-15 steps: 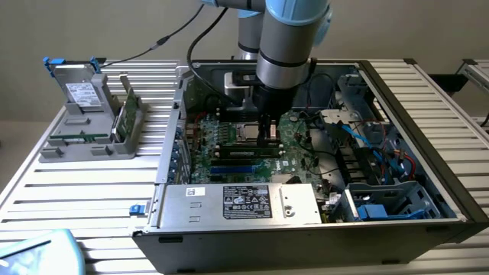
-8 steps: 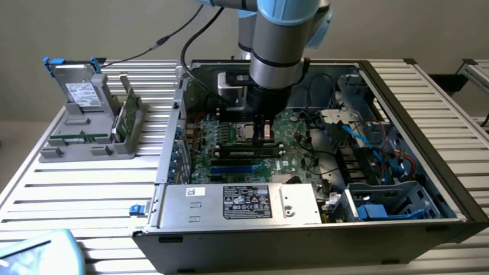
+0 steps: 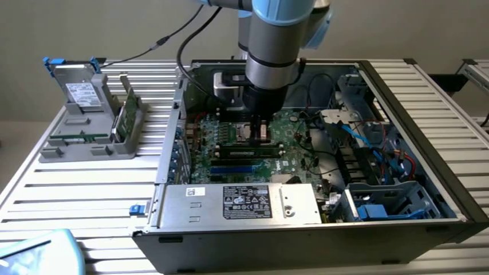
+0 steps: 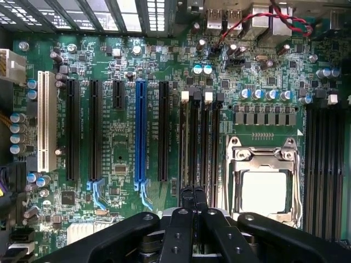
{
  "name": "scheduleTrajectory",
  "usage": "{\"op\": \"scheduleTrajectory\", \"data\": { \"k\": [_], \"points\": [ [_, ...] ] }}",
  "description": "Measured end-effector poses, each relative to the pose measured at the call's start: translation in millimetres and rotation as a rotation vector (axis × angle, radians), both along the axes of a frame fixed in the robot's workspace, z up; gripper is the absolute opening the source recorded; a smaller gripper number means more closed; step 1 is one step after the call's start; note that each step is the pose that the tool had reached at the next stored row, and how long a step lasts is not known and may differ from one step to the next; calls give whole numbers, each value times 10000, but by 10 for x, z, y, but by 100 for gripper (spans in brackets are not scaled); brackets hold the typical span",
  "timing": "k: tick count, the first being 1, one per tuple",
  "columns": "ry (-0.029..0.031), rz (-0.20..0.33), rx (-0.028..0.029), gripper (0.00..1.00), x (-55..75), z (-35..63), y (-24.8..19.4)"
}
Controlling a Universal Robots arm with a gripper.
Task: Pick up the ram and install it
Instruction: 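Press down the ram until it locks into place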
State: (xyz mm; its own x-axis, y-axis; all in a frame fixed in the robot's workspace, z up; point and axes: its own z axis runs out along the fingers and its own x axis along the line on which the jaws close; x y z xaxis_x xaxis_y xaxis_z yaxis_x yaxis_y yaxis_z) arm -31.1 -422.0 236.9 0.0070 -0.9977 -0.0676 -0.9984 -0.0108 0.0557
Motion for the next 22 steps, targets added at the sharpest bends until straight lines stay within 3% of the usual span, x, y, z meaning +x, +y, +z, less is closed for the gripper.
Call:
{"op": "scheduleTrajectory", "data": {
  "k": [22],
  "points": [
    [-4,0,23,11,-54,-45,0]
  ]
}}
